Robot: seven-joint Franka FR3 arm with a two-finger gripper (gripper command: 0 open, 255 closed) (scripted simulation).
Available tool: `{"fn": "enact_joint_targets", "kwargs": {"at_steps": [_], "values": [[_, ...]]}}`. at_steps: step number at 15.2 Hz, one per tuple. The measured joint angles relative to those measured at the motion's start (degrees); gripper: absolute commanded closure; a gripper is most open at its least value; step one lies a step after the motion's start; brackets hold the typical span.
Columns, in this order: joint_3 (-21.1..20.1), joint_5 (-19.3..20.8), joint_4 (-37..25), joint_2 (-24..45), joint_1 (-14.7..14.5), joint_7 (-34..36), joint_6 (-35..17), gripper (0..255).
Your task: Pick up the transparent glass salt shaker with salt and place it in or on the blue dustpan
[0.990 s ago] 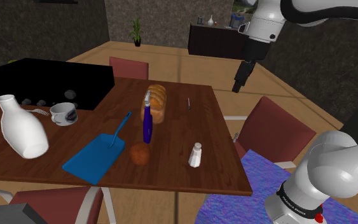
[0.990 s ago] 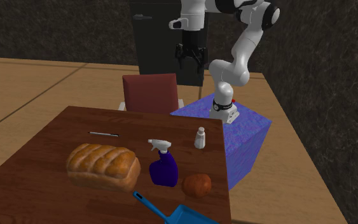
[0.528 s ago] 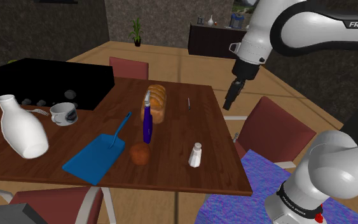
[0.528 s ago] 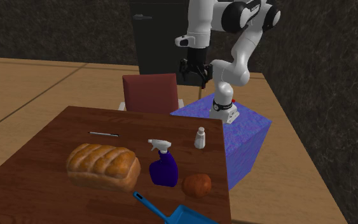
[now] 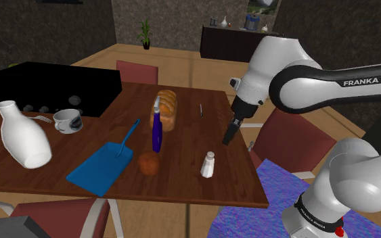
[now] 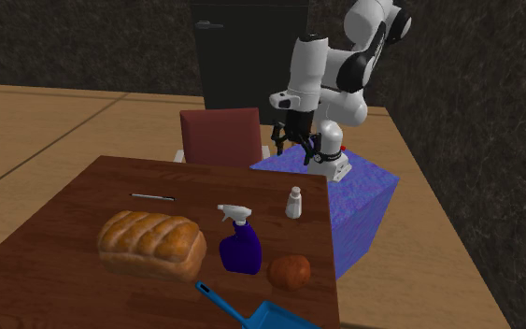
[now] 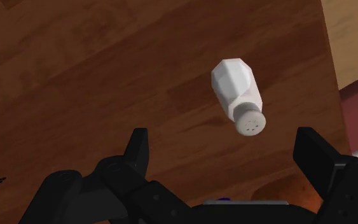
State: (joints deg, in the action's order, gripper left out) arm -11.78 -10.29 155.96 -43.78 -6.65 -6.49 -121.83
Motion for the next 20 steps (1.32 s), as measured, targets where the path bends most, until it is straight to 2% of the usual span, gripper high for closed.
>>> {"fn": "enact_joint_targets", "kwargs": {"at_steps": [6,8,14,20], "values": [[-6.21,-2.39,6.16,7.01,-2.78,2.62,-15.99,0],[-7.04,-2.57,7.1,9.07,-2.85,2.8,-19.38,0],[-8.5,-2.54,8.3,15.03,-2.17,3.17,-26.69,0],[-8.71,-2.49,8.39,15.96,-2.03,3.24,-27.75,0]]}}
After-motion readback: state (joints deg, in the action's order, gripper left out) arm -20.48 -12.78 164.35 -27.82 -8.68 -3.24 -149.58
